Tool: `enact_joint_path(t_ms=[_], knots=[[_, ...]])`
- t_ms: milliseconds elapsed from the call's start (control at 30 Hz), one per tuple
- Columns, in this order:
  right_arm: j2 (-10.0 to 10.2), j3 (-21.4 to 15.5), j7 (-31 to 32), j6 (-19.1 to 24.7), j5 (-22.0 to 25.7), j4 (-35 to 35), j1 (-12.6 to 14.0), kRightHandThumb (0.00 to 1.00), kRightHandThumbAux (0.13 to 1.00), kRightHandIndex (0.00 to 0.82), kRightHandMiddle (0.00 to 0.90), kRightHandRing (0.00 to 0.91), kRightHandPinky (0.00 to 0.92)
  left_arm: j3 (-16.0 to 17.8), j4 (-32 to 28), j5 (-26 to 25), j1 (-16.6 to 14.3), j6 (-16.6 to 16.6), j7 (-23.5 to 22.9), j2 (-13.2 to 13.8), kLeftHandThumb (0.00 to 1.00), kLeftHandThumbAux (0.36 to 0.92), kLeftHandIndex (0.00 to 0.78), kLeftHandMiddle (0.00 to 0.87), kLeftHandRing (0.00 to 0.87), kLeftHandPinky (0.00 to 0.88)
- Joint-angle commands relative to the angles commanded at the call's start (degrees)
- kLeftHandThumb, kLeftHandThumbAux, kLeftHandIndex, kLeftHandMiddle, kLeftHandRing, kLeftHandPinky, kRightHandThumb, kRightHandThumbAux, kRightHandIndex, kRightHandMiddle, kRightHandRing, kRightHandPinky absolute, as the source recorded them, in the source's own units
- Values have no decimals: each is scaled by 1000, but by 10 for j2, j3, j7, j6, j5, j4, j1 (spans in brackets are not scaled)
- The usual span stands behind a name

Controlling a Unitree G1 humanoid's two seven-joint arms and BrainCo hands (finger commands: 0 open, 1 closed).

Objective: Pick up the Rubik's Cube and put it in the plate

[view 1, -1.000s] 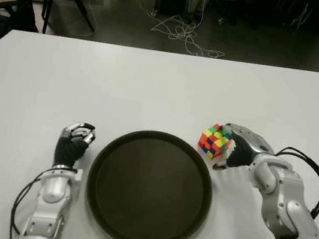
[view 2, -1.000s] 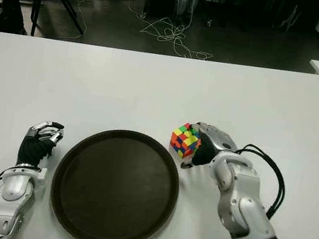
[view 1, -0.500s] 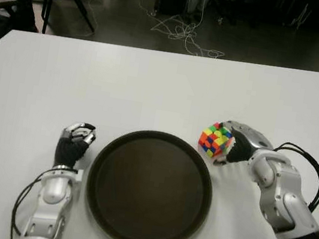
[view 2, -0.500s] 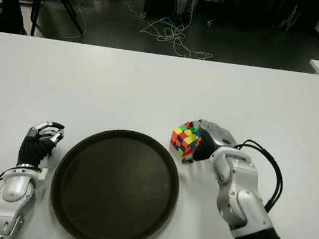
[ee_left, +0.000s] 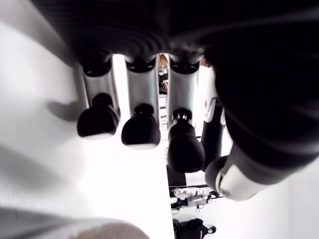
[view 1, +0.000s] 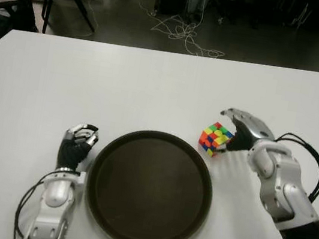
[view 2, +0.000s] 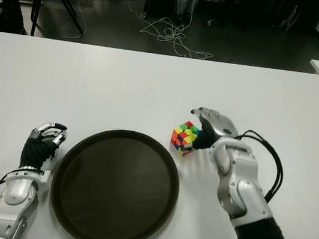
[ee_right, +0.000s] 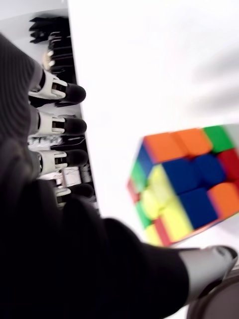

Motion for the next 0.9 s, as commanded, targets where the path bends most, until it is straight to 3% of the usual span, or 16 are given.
enact_joint_path(t_ms=[600, 900], knots=[[5, -2, -12, -13, 7, 13, -14, 0, 757, 11, 4, 9, 38, 4, -28, -14, 6, 28, 8, -14, 707, 706, 443, 801, 827, 818], [6, -4, -21, -24, 12, 16, -16, 0, 789, 14, 4, 15, 52, 2, -11, -3, 2, 24, 2, 0, 707, 707, 442, 797, 824, 810]])
